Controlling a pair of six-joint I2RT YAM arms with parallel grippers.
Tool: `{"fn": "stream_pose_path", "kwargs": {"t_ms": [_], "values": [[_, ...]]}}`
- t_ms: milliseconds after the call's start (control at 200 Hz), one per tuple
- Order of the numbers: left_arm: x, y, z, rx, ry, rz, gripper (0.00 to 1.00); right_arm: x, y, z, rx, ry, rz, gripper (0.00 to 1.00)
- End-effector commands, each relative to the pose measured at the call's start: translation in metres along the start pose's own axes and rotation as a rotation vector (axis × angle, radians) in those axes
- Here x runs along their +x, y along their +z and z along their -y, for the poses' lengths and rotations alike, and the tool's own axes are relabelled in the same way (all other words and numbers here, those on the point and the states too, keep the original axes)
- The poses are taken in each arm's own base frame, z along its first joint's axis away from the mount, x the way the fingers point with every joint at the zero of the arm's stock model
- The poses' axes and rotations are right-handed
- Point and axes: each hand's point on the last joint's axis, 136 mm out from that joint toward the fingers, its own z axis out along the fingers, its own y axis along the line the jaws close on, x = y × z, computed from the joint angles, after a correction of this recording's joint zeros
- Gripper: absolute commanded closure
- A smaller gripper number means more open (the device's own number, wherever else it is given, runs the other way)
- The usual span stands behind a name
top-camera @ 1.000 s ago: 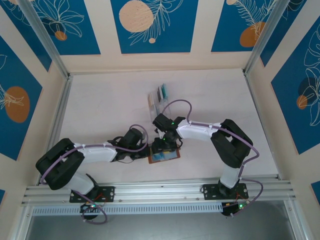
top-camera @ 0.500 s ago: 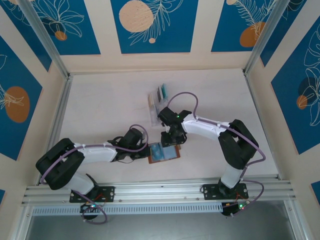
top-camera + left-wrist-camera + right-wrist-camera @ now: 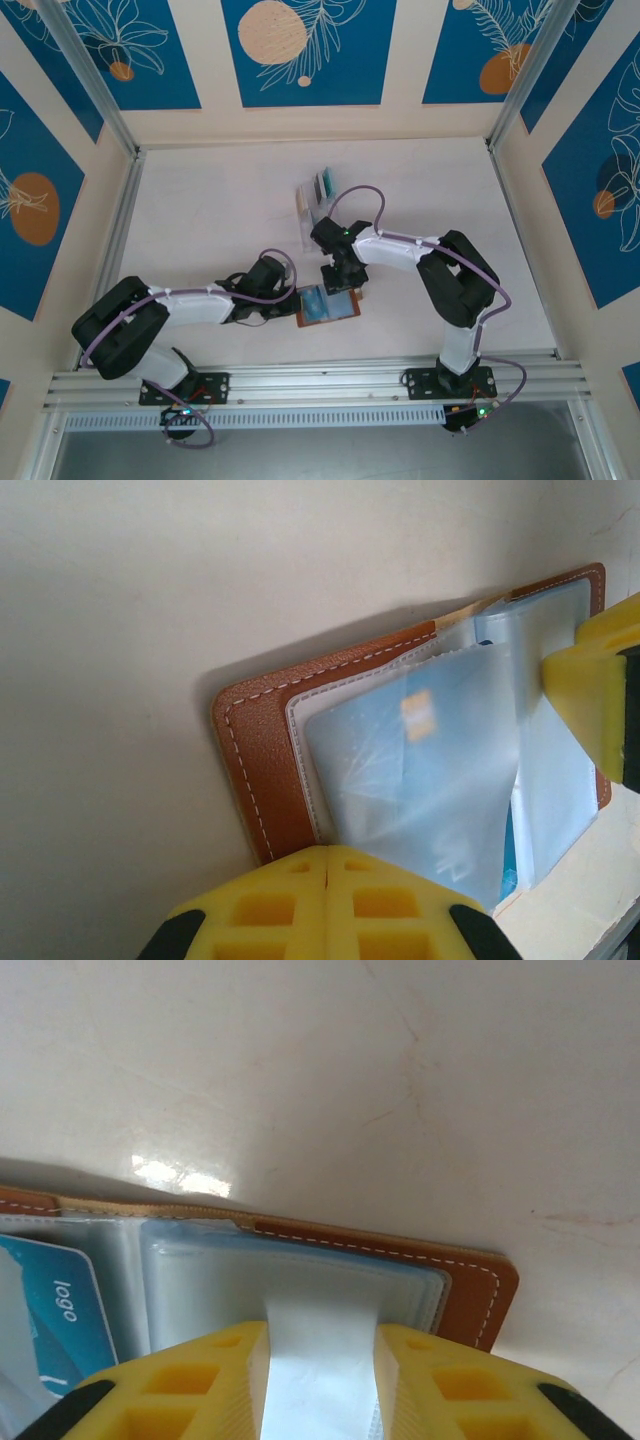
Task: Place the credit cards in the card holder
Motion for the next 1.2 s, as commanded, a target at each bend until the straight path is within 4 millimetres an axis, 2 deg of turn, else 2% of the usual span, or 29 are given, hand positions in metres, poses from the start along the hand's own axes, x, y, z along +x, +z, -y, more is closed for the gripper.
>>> {"fn": "stream_pose_path", "kwargs": {"t_ms": [0, 155, 390, 815, 965, 1010, 1085, 1195], "values": [[0.037, 0.008, -0.048, -0.18, -0.029, -0.123, 1.0, 0.014, 0.016, 0.002, 0.014, 0.01, -0.043, 0.74], [0.037, 0.008, -0.048, -0.181, -0.025, -0.124, 1.0, 0.015, 0.015, 0.001, -0.002, 0.014, -0.036, 0.84], [0.038, 0.008, -0.05, -0.186, -0.027, -0.125, 1.0, 0.012, 0.004, -0.001, -0.036, 0.008, -0.011, 1.0], [0.039, 0.009, -0.052, -0.187, -0.028, -0.128, 1.0, 0.009, -0.026, -0.038, -0.281, -0.03, -0.009, 1.0], [0.039, 0.009, -0.051, -0.184, -0.029, -0.127, 1.0, 0.013, -0.018, -0.043, -0.303, -0.018, -0.06, 0.94], [0.039, 0.009, -0.051, -0.185, -0.03, -0.126, 1.0, 0.014, -0.021, -0.038, -0.284, -0.011, -0.049, 0.9], [0.04, 0.008, -0.051, -0.184, -0.029, -0.127, 1.0, 0.013, -0.027, -0.026, -0.221, -0.005, -0.003, 0.72], [0.04, 0.01, -0.051, -0.185, -0.025, -0.133, 1.0, 0.008, -0.028, -0.009, -0.121, -0.018, 0.016, 0.66]]}}
